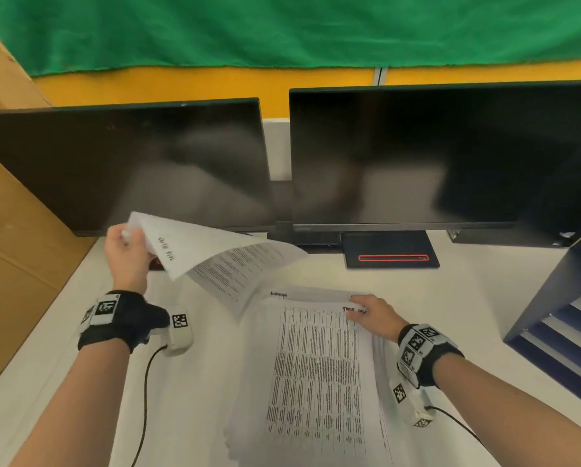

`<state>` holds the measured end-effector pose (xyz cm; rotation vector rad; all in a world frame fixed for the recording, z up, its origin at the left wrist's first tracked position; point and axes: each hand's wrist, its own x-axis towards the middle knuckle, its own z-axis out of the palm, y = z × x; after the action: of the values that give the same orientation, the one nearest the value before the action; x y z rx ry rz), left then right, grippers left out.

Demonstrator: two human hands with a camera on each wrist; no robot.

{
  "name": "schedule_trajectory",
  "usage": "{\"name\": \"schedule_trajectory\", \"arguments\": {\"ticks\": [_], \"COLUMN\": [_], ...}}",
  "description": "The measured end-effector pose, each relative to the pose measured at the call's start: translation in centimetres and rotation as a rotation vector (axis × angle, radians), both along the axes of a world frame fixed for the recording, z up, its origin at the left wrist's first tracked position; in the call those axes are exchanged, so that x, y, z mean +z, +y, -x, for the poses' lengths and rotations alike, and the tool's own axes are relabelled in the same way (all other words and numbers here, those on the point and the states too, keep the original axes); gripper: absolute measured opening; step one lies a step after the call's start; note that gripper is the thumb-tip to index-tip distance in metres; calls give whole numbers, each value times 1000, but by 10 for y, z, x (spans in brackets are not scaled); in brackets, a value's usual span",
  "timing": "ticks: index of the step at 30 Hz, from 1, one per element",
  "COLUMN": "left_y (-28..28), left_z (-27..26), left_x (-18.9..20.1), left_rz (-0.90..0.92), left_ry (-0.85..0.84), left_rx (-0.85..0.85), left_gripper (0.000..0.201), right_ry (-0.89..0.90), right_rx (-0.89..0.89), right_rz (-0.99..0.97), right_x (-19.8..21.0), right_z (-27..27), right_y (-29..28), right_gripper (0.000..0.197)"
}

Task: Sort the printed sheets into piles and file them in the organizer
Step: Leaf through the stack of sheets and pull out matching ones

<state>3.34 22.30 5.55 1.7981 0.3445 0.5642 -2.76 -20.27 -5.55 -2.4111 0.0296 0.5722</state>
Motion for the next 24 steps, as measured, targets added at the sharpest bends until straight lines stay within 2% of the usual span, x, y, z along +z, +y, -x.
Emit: {"name": "schedule_trajectory", "arguments": {"ticks": [3,6,8,11,14,17,18,21,24], "left_y": [9,18,15,0,-20,-55,-69,-104,-129], "left_z": [1,-3,-2,0,4,13,16,28,39], "left_x": [1,1,1,-8,-27,-46,-53,-77,-98], "left_rz": [128,201,198,152,5,-171,-207,-299,-383], "left_ry": [10,56,101,187,321,360,352,318,294], "left_rx": [68,85,17,-212,-378,-547,-592,-691,-699], "left_gripper": [16,28,22,13,10,14,15,20,16], "right_ry": [3,-20,-2,23,37,77,87,86,81], "right_rx": [-15,-44,-68,-79,-86,-125,-123,-131,-133], "right_rz": [-70,-83,-90,-110,-148,-224,-244,-305,-373], "right_x": [1,8,10,9,2,-22,-16,12,23], "right_z": [1,2,3,1,-4,-15,-15,-5,0], "right_y": [0,2,2,1,-6,-21,-19,-6,-2], "right_gripper": [40,30,34,43,42,62,62,31,23]}}
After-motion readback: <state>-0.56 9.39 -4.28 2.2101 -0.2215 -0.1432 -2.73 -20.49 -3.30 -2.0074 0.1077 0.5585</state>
